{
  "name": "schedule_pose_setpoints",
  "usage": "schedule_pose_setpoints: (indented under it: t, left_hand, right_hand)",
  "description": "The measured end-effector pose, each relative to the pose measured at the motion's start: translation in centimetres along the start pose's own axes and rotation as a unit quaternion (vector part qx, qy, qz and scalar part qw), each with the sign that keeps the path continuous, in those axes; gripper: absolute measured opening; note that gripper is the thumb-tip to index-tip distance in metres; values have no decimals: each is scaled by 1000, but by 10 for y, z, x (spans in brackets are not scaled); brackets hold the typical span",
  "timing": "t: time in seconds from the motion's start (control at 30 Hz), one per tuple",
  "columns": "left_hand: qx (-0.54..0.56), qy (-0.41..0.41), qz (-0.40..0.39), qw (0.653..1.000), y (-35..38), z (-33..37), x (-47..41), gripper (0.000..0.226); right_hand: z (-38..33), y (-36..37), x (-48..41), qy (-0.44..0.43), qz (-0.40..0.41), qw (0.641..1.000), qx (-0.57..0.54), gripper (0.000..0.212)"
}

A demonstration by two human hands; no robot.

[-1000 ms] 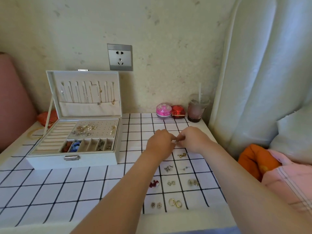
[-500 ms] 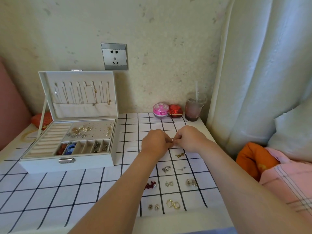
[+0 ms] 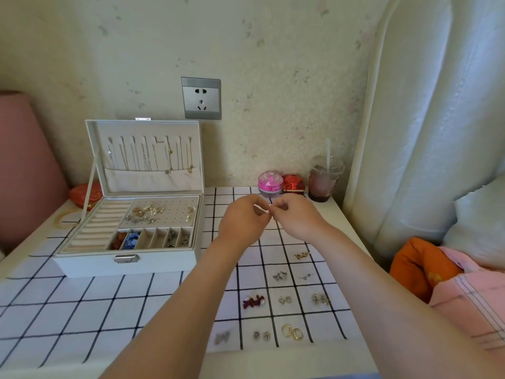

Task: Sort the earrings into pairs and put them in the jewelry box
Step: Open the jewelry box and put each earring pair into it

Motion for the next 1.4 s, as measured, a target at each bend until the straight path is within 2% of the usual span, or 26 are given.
schedule_pose_setpoints:
  t: [0.07,0.23,0.43,0.57,0.77,0.93,1.17,1.4]
  left_hand:
    - [17,7,26,999,-18,-3,2,3]
    - [53,21,51,997,-65,-14,10,7]
    - [75,27,75,994,-107,-35,13,10]
    - [82,16,85,993,-131,-52,12,9]
    - [69,-7,92,993,-153,-78,3,3]
    - [99,-44,119,987,-163,-97,-6,9]
    - [152,-46,96,983,-158,-100,-10,4]
    - [157,-53,90,982,-156,-100,-12,8]
  right_hand:
    - [-18,3,2,-5,11,998,-54,25]
    - [-58,15,4,-2,21,987,-157,17]
    - [-96,34,-6,-10,-26,968,-249,10]
    - [-115,53,-19,-10,-45,961,-273,12]
    - [-134,74,-40,-39,-32,971,-234,4]
    - [-125,88,-64,-94,13,994,-52,5]
    - [-112,101,-76,-133,23,989,54,8]
    - [-112,103,-75,-149,41,986,68,6]
Point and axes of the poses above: each hand's wrist, its own x-axis away from the middle knuckle, its own y-axis out of the palm, z = x × y, the point moved 3 cm from there along -x, towards the middle knuckle, and after that the axes turned 2 degrees about -z, right-handed, at the moved point
